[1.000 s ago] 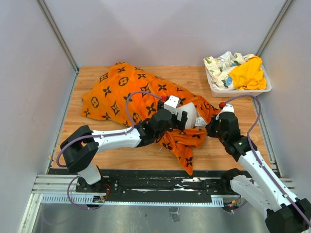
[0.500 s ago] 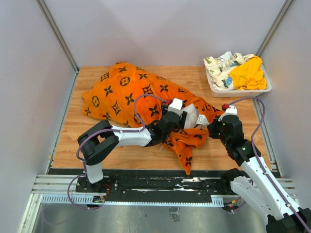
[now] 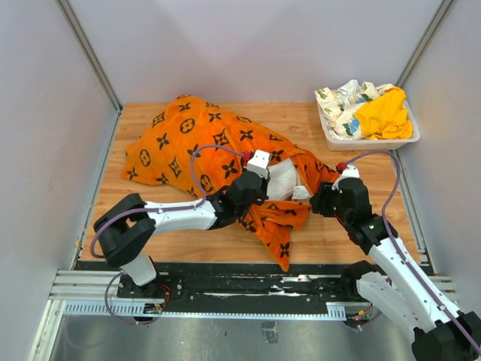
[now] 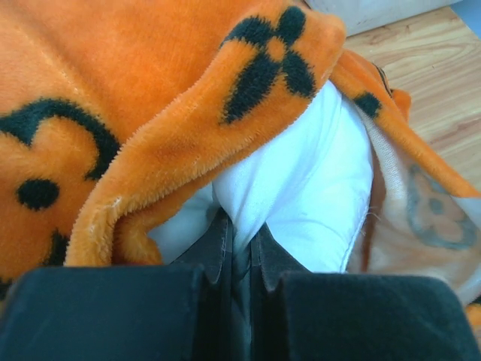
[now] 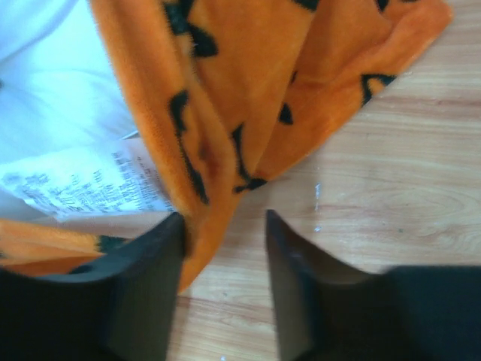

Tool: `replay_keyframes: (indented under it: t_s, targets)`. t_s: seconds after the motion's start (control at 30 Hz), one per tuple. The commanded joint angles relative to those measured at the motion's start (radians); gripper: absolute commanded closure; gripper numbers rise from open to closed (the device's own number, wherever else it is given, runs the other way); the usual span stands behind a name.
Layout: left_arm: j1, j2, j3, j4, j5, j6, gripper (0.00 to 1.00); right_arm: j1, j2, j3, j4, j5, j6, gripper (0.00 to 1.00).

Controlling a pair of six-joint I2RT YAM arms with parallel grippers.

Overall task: Remove the pillowcase from the pillow
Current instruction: Remove the pillow from the pillowcase.

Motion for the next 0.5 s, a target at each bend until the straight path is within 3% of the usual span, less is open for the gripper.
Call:
replay_keyframes:
  t_s: [0.0, 0.1, 0.13, 0.3, 0.4, 0.47]
  targets:
    - [0.039, -0.147, -0.047, -0.08, -0.038, 0.102, 1.0, 0.03, 0.007, 0.019, 0.036, -0.023, -0.043, 0.36]
    - [0.042, -0.26, -0.093, -0.067, -0.005, 0.149, 1.0, 0.031, -0.017, 0.06, 0.07, -0.003, -0.068, 0.04]
    - [0.047, -0.294, -0.121, -0.051, 0.013, 0.154, 1.0, 0.029, -0.03, 0.065, 0.109, -0.013, -0.072, 0.01]
    - [0.064, -0.432, -0.247, 0.008, 0.1, 0.127, 1.0, -0.041, 0.031, 0.05, 0.441, -0.364, 0.027, 0.02]
    - [0.064, -0.474, -0.29, 0.015, 0.107, 0.112, 1.0, -0.022, 0.168, 0.132, 0.458, -0.498, 0.033, 0.02]
    - [0.064, -0.485, -0.301, 0.01, 0.098, 0.109, 1.0, 0.033, 0.232, 0.178, 0.423, -0.47, -0.012, 0.04]
